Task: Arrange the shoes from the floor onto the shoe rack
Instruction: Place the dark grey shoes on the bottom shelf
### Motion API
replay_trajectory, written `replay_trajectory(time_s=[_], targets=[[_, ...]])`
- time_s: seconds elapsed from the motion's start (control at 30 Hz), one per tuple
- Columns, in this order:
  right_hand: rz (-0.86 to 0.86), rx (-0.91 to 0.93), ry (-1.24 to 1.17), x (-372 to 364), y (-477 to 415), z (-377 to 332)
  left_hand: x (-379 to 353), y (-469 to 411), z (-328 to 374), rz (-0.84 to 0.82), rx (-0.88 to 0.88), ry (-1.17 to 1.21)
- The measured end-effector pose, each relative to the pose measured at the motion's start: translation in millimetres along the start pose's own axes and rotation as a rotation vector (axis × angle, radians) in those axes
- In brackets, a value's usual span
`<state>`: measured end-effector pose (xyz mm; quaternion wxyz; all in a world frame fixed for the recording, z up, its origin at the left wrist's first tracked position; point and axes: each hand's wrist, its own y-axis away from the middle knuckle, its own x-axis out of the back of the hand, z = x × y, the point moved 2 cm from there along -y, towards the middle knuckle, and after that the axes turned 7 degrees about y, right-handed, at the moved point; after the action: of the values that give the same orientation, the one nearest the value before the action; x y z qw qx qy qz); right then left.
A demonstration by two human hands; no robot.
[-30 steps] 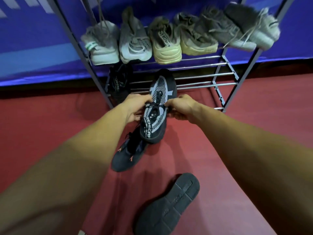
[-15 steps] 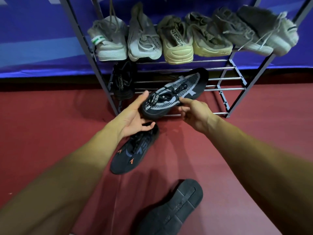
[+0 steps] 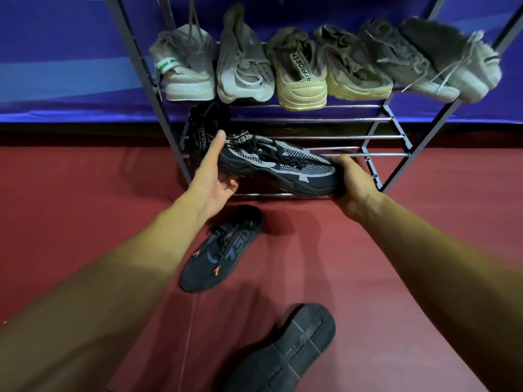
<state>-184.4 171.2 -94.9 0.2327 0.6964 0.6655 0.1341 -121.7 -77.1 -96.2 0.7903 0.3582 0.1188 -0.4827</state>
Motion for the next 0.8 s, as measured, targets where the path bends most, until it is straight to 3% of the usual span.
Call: replay_trajectory(time_s=[0.2,0.4,0.8], targets=[[-0.085,-0.028,-0.164,2,0,1,-18,3,-12,0.026,0.058,-0.059],[-0.357,-0.092,-0.219,-25,11,10,-42,5,-30,-0.037,0.133,-0.248],[-0.384,-0.059,-0.187,-85,-8,19,-27,-29,-18,0.068,0.052,-0.108]])
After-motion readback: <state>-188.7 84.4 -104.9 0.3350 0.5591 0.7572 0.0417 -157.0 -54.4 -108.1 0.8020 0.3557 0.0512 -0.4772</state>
